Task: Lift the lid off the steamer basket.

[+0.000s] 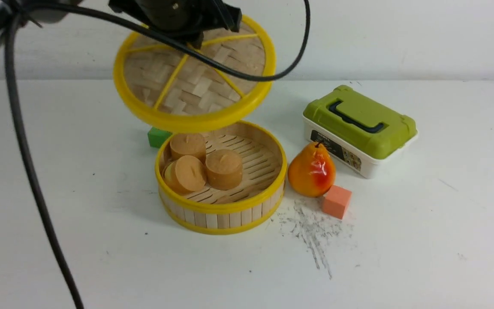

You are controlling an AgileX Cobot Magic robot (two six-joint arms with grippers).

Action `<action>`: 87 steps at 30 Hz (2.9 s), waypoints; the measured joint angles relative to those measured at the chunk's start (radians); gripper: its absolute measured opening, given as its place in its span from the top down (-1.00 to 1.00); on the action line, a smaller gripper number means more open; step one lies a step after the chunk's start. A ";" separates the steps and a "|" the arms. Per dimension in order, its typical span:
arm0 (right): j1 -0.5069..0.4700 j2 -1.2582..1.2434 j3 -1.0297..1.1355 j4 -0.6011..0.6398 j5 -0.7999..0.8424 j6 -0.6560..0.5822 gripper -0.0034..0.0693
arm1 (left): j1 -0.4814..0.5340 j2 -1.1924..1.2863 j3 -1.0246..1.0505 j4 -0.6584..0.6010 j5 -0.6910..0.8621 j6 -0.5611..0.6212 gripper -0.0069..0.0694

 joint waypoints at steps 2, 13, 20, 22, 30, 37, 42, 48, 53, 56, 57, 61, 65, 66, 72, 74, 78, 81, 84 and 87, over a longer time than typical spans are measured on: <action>0.000 0.000 0.000 0.000 0.000 0.000 0.25 | 0.000 -0.020 0.000 0.044 0.019 0.002 0.57; 0.000 0.000 0.000 0.000 0.000 0.000 0.25 | 0.242 -0.042 0.053 0.039 0.115 0.002 0.57; 0.000 0.000 0.000 0.000 0.000 0.000 0.25 | 0.477 -0.042 0.299 -0.097 -0.015 -0.008 0.57; 0.000 0.000 0.000 0.000 0.000 0.000 0.25 | 0.489 -0.040 0.385 -0.099 -0.087 -0.026 0.57; 0.000 0.000 0.000 0.000 0.000 0.000 0.25 | 0.482 0.011 0.579 -0.088 -0.307 -0.113 0.57; 0.000 0.000 0.000 -0.001 0.000 0.000 0.25 | 0.480 0.071 0.587 -0.133 -0.331 -0.125 0.57; 0.000 0.000 0.000 -0.001 0.000 0.000 0.25 | 0.479 0.088 0.588 -0.206 -0.334 -0.124 0.57; 0.000 0.000 0.000 -0.001 0.000 0.000 0.25 | 0.479 0.090 0.588 -0.238 -0.352 -0.124 0.57; 0.000 0.000 0.000 -0.001 0.000 0.000 0.25 | 0.479 0.090 0.588 -0.245 -0.353 -0.124 0.35; 0.000 0.000 0.000 -0.001 0.000 0.000 0.25 | 0.479 0.090 0.588 -0.245 -0.346 -0.124 0.09; 0.000 0.000 0.000 -0.001 0.000 0.000 0.25 | 0.479 0.089 0.588 -0.246 -0.337 -0.124 0.03; 0.000 0.000 0.000 -0.001 0.000 0.000 0.25 | 0.479 0.053 0.588 -0.252 -0.298 -0.089 -0.02; 0.000 0.000 0.000 -0.001 0.000 0.000 0.25 | 0.479 -0.110 0.590 -0.310 -0.292 -0.014 0.29; 0.000 0.000 0.000 -0.001 0.000 0.000 0.25 | 0.479 -0.165 0.590 -0.329 -0.295 0.008 0.39; 0.000 0.000 0.000 -0.001 0.000 0.000 0.25 | 0.479 -0.443 0.590 -0.440 -0.322 0.115 0.85; 0.000 0.000 0.000 -0.001 0.000 0.000 0.25 | 0.479 -0.529 0.611 -0.465 -0.333 0.131 0.85; 0.000 0.000 0.000 -0.001 0.000 0.000 0.25 | 0.479 -0.690 0.724 -0.483 -0.368 0.153 0.85; 0.000 0.000 0.000 -0.001 0.000 0.000 0.25 | 0.479 -0.794 0.810 -0.483 -0.388 0.157 0.85; 0.000 0.000 0.000 -0.001 0.000 0.000 0.25 | 0.479 -0.942 0.915 -0.488 -0.399 0.157 0.85; 0.000 0.000 0.000 -0.001 0.000 0.000 0.25 | 0.479 -1.058 0.988 -0.509 -0.411 0.166 0.85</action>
